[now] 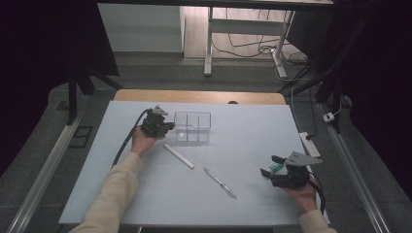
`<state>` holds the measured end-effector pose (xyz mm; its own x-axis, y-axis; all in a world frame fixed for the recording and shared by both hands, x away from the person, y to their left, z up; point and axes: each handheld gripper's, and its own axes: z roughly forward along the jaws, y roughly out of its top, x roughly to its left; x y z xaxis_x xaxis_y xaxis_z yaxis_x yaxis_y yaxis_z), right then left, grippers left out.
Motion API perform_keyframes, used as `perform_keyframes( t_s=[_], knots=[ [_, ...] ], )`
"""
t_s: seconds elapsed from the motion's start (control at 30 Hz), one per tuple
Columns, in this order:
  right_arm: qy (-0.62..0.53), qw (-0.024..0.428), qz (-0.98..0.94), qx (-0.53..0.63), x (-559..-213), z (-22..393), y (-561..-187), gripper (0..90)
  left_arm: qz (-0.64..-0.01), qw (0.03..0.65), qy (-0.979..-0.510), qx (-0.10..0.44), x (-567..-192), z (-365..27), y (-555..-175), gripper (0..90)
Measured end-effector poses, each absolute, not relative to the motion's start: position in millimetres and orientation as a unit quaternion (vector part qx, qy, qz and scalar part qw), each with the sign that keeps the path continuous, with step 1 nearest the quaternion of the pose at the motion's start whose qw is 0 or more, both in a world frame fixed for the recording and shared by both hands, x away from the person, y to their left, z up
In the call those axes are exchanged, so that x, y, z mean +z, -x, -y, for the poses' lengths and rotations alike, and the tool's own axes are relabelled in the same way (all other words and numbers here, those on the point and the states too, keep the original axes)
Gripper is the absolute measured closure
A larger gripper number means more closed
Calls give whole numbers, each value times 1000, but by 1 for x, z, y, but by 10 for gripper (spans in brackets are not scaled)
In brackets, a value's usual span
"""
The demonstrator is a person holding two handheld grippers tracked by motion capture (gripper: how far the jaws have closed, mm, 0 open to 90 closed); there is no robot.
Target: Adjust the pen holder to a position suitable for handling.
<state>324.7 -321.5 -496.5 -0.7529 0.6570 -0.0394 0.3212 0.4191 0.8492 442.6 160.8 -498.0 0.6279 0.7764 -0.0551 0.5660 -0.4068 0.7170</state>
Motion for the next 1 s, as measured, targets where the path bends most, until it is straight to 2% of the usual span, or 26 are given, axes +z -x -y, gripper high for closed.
perform_keyframes(
  t_s=[1.0],
  knots=[
    [-299, 184, -824, 446, -498, 321, -326, 282, -385, 366, -837, 130, -500, -117, -452, 889]
  ],
)
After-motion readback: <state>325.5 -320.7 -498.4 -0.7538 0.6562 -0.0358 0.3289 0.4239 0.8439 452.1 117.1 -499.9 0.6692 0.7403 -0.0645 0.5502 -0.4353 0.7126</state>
